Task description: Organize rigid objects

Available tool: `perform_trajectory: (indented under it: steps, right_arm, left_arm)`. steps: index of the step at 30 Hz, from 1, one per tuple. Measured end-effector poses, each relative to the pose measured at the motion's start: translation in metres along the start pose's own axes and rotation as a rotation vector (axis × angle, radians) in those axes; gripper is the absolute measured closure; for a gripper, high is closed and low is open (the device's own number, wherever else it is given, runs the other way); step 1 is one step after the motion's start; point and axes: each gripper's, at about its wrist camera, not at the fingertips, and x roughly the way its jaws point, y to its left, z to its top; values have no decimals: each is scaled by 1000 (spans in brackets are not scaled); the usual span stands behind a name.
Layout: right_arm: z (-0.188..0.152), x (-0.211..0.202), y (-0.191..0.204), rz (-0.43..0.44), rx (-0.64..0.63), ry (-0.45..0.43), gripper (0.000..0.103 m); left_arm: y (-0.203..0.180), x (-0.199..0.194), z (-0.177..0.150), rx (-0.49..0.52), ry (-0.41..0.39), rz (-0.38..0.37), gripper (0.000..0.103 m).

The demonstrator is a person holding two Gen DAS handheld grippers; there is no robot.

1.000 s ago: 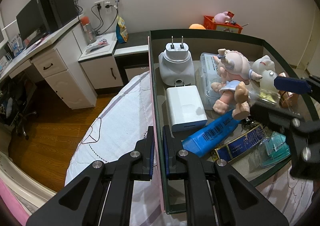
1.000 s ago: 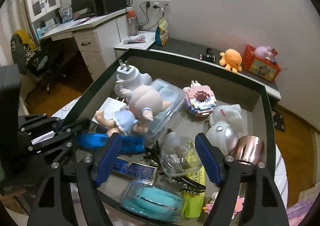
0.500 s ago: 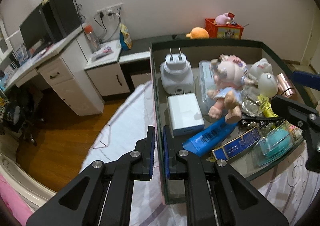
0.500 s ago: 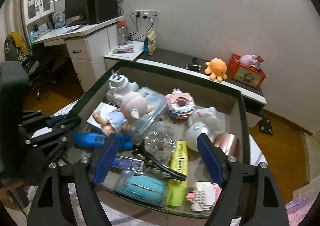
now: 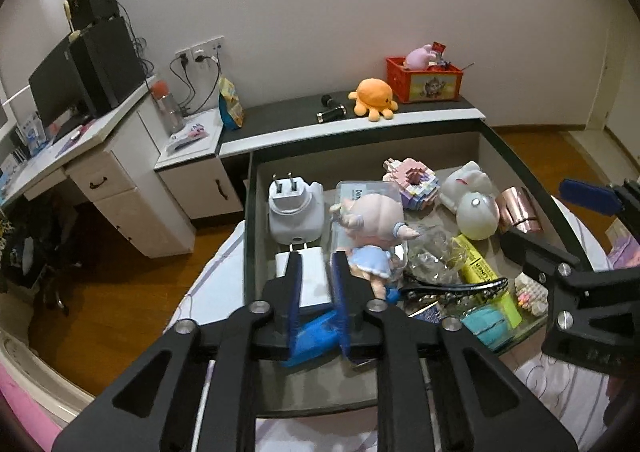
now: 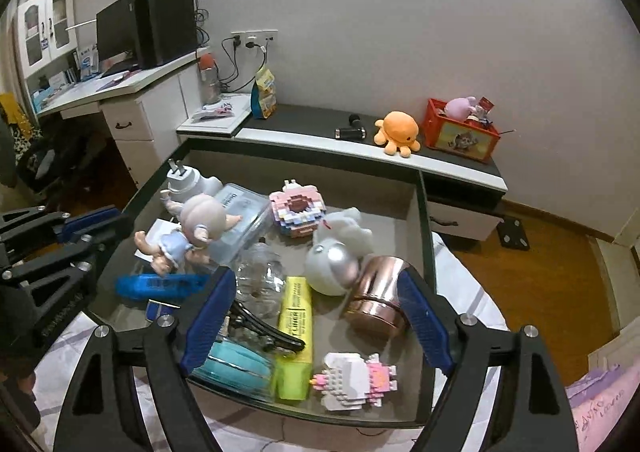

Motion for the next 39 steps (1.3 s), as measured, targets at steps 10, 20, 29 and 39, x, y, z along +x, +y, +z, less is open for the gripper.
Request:
perform_trajectory:
  steps: [10,20,29,39]
  right_arm:
    - [-3,-10,-13,-7,0,-26,0]
    - [-2,-21,-18,13,-4,-32,0]
    - [-7,-40,-20,19,-6,-44,0]
    - [-12,-72,-21,23,1,-83,0]
  left_arm:
    - [-13,-14,7,5,-69,121,0]
    - [-15,-25,9,-11,-79,94,0]
    - [-17,-44,2,-39,-104,57,0]
    - [-23,-75,-9,-26,-130,51,0]
